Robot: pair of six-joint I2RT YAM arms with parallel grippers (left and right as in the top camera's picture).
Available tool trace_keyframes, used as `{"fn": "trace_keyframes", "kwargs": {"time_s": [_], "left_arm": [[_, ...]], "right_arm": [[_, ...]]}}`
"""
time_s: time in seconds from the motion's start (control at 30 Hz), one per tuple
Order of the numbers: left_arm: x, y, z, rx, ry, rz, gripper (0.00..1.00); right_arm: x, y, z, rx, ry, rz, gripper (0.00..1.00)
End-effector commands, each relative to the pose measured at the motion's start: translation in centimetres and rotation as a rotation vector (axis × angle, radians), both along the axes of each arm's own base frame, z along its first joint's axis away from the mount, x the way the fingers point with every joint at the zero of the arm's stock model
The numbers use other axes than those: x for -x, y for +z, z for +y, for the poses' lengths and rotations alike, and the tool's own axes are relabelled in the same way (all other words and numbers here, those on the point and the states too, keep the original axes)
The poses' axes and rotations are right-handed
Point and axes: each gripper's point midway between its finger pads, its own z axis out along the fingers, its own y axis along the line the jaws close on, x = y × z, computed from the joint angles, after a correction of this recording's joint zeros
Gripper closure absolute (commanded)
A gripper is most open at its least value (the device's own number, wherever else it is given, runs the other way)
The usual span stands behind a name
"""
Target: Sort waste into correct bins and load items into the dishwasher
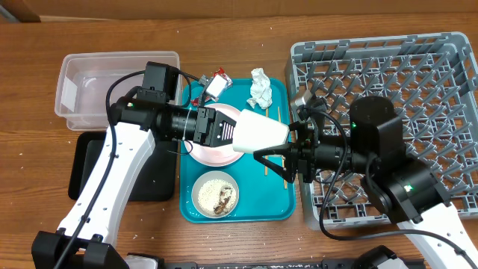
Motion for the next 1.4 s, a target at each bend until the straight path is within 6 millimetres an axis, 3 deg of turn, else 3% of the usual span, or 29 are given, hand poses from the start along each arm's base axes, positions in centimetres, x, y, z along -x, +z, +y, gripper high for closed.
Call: {"fn": "trace_keyframes", "kwargs": {"time_s": [0.0, 0.13, 0.4, 0.63, 0.83, 0.87, 0.93, 1.0, 1.13, 1.27, 1.37], "left_arm": [[0.8, 0.4, -0.8, 0.009, -0.037, -0.021, 0.96], [1.1, 0.4, -1.1, 0.009, -0.048, -0.020, 0.96], [1.1, 0.4, -1.1, 0.009, -0.047, -0.021, 0.96], [1.0, 0.3, -1.1, 0.007, -0.046, -0.023, 0.96], [1.0, 0.2, -1.1, -0.001, -0.042, -0.026, 0.96], [1.0, 0.2, -1.1, 0.000, -0.042, -0.027, 0.96], [1.0, 0.2, -1.1, 0.000, -0.043, -0.028, 0.96], [1.0, 0.2, -1.1, 0.001, -0.043, -0.027, 0.96], [1.0, 0.3, -1.1, 0.003, -0.044, -0.024, 0.96], [0.9, 0.3, -1.1, 0.005, -0.044, -0.029, 0.96], [0.8, 0.5, -1.1, 0.015, -0.044, -0.037, 0.96]], "right_arm": [[-0.7, 0.4, 1.1, 0.001, 0.010, -0.018, 0.31], [-0.7, 0.4, 1.3, 0.001, 0.016, -0.019, 0.26], [-0.7, 2.3, 0.7, -0.033, -0.007, -0.096, 0.22], [-1.4, 2.2, -0.3, -0.028, -0.042, -0.085, 0.33], [-1.3, 2.1, -0.3, -0.025, -0.042, -0.081, 0.34], [-1.3, 2.0, -0.3, -0.024, -0.042, -0.079, 0.31], [-1.3, 2.0, -0.3, -0.023, -0.043, -0.077, 0.12], [-1.5, 2.0, -0.6, -0.022, -0.054, -0.079, 0.10], [-2.2, 2.4, -1.7, -0.028, -0.092, -0.086, 0.11], [-1.5, 2.8, -2.0, -0.056, -0.055, -0.072, 0.21], [-1.2, 2.3, -2.1, -0.048, -0.048, -0.042, 0.22]]}}
